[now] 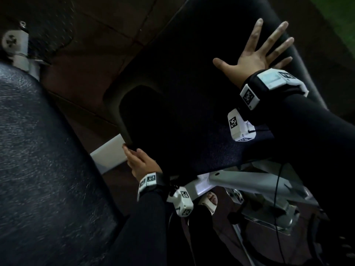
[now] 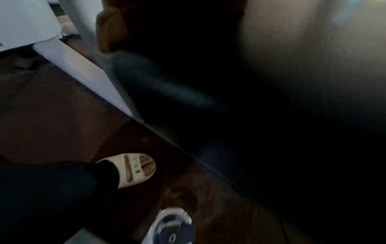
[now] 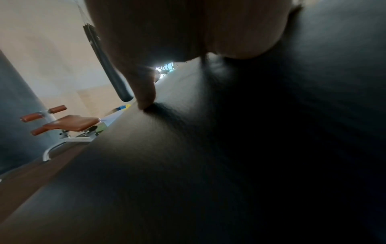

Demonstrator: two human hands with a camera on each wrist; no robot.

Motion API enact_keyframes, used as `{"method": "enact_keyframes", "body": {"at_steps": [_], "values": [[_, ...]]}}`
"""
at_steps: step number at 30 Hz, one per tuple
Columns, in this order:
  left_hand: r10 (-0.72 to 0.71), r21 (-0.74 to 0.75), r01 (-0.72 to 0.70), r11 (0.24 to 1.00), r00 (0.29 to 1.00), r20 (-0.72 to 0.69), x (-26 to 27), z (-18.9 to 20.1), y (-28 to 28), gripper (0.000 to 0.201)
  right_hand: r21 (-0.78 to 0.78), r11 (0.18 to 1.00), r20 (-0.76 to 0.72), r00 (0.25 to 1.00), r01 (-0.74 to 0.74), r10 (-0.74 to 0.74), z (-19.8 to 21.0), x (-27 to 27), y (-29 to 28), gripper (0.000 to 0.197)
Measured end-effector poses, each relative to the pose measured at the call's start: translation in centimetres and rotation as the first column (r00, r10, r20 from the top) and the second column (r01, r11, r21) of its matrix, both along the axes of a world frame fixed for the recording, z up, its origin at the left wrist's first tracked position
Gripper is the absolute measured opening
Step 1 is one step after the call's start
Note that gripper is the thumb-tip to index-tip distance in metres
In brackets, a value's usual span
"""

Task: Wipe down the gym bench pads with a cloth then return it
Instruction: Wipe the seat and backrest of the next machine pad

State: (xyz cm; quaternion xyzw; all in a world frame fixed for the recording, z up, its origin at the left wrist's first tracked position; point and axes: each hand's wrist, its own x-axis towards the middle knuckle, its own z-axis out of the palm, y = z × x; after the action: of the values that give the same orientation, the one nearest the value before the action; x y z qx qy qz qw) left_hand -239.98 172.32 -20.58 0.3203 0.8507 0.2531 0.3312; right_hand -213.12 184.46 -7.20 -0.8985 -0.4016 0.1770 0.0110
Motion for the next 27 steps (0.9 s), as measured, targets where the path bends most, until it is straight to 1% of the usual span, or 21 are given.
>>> {"method": "enact_keyframes", "body": {"at_steps": [4, 7, 9, 12, 14, 18, 19, 20, 21, 22, 23, 25, 27], "values": [[-0.011, 0.01, 0.011, 1.0, 1.0, 0.025, 0.4, -0.2, -3.5, 0.051, 0.055, 0.99, 0.102, 0.987, -0.127, 0.121, -0.7, -0.1, -2.4, 0.095], [-0.009, 0.077, 0.009, 0.997, 1.0, 0.001, 0.4, -0.1, -4.3, 0.05, 0.072, 0.974, 0.116, 0.971, -0.216, 0.207, -1.6, -0.3, -5.7, 0.083], [-0.032, 0.131, 0.034, 0.991, 0.999, -0.021, 0.6, 0.0, -4.3, 0.05, 0.051, 0.963, 0.124, 0.959, -0.264, 0.256, -2.0, -0.5, -8.5, 0.076], [-0.008, 0.208, 0.021, 0.978, 0.998, -0.064, 1.1, 0.8, -3.5, 0.05, -0.006, 0.95, 0.118, 0.943, -0.313, 0.311, -2.4, -0.8, -12.6, 0.069], [-0.042, 0.226, 0.071, 0.972, 0.991, -0.13, 1.8, 1.3, -2.9, 0.05, -0.038, 0.948, 0.112, 0.941, -0.317, 0.319, -2.5, -1.0, -14.9, 0.066], [-0.205, 0.147, 0.247, 0.958, 0.946, -0.252, 4.1, 2.3, -1.8, 0.05, -0.062, 0.95, 0.11, 0.944, -0.305, 0.311, -3.0, -1.5, -16.5, 0.065], [-0.267, 0.144, 0.313, 0.939, 0.924, -0.272, 4.9, 2.7, -1.5, 0.051, -0.061, 0.951, 0.118, 0.944, -0.304, 0.31, -3.1, -1.5, -16.5, 0.065], [-0.358, 0.148, 0.409, 0.901, 0.89, -0.282, 5.8, 3.1, -1.2, 0.052, -0.06, 0.952, 0.125, 0.943, -0.302, 0.307, -3.1, -1.6, -16.4, 0.065], [-0.472, 0.159, 0.529, 0.834, 0.832, -0.291, 6.9, 3.6, -1.1, 0.051, -0.057, 0.953, 0.132, 0.944, -0.298, 0.304, -3.1, -1.7, -16.4, 0.065], [-0.574, 0.168, 0.637, 0.752, 0.759, -0.308, 8.0, 4.0, -1.2, 0.05, -0.055, 0.954, 0.141, 0.943, -0.296, 0.301, -3.1, -1.7, -16.4, 0.065], [-0.641, 0.172, 0.71, 0.682, 0.695, -0.327, 9.1, 4.5, -1.4, 0.049, -0.054, 0.954, 0.149, 0.943, -0.293, 0.298, -3.1, -1.8, -16.4, 0.065], [-0.718, 0.182, 0.779, 0.6, 0.625, -0.307, 10.7, 5.6, -2.1, 0.05, -0.053, 0.955, 0.152, 0.943, -0.291, 0.296, -3.0, -1.9, -16.5, 0.065], [-0.776, 0.155, 0.809, 0.567, 0.588, -0.229, 11.2, 6.4, -2.4, 0.052, -0.057, 0.957, 0.143, 0.946, -0.285, 0.29, -2.9, -1.8, -16.3, 0.066]]}}
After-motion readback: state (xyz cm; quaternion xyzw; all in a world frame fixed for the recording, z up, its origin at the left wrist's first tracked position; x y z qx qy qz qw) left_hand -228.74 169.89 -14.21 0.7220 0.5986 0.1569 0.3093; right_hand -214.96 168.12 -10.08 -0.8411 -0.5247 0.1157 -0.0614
